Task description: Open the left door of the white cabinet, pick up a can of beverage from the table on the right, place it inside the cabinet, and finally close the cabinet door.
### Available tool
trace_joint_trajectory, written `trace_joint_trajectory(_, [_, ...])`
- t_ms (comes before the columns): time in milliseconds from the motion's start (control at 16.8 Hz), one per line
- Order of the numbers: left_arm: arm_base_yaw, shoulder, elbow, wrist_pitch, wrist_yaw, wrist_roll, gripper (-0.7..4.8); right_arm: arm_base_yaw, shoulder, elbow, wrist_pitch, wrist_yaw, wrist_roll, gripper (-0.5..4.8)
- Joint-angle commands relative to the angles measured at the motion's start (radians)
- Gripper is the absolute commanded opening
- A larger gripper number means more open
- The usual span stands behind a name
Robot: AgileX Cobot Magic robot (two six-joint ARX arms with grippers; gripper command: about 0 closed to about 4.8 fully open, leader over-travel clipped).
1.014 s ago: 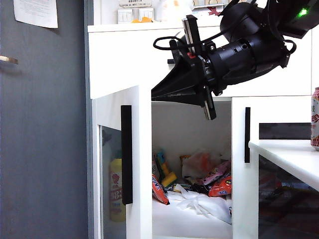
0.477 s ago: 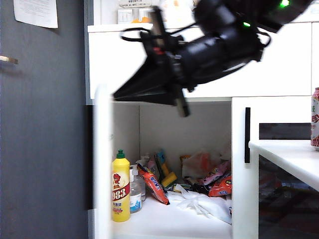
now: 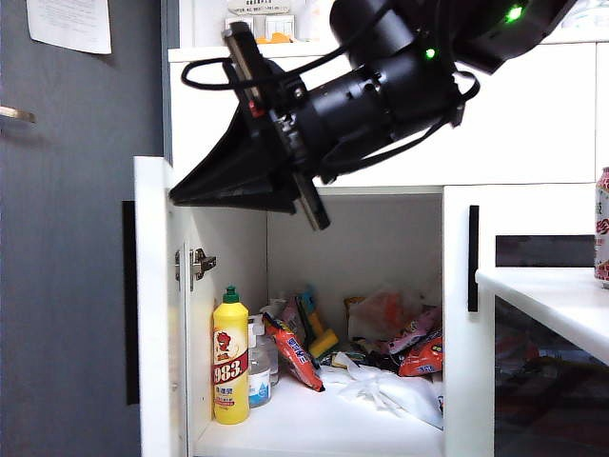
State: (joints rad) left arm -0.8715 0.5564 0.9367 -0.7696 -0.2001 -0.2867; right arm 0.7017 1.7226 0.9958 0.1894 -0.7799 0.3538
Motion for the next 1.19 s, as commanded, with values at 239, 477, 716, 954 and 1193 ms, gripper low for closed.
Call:
trace_joint_trajectory(239, [-0.001, -0.004, 0.003, 0.064, 0.029, 0.02, 1.43, -0.138, -0.365, 0.007, -0.033, 0.109, -0.034, -0.02])
trace_joint_trajectory(477, [-0.001, 0.144, -0.004, 0.221, 0.079, 0.049, 1.66, -0.415, -0.768, 0.006, -0.305, 0.421, -0.214, 0.2])
trace_joint_trajectory(716, [-0.002, 0.356, -0.004, 0.455, 0.212, 0.043, 4.44, -0.661, -1.013, 0.002, -0.684, 0.658, -0.4, 4.79])
trace_joint_trajectory(954, [-0.002, 0.452, -0.004, 0.563, 0.292, 0.043, 4.45, -0.739, -1.109, -0.245, -0.627, 0.656, -0.387, 4.79])
trace_joint_trajectory(1193, [-0.001, 0.452, -0.004, 0.569, 0.291, 0.074, 4.45, -0.734, -1.151, -0.597, -0.224, 0.669, -0.24, 4.79])
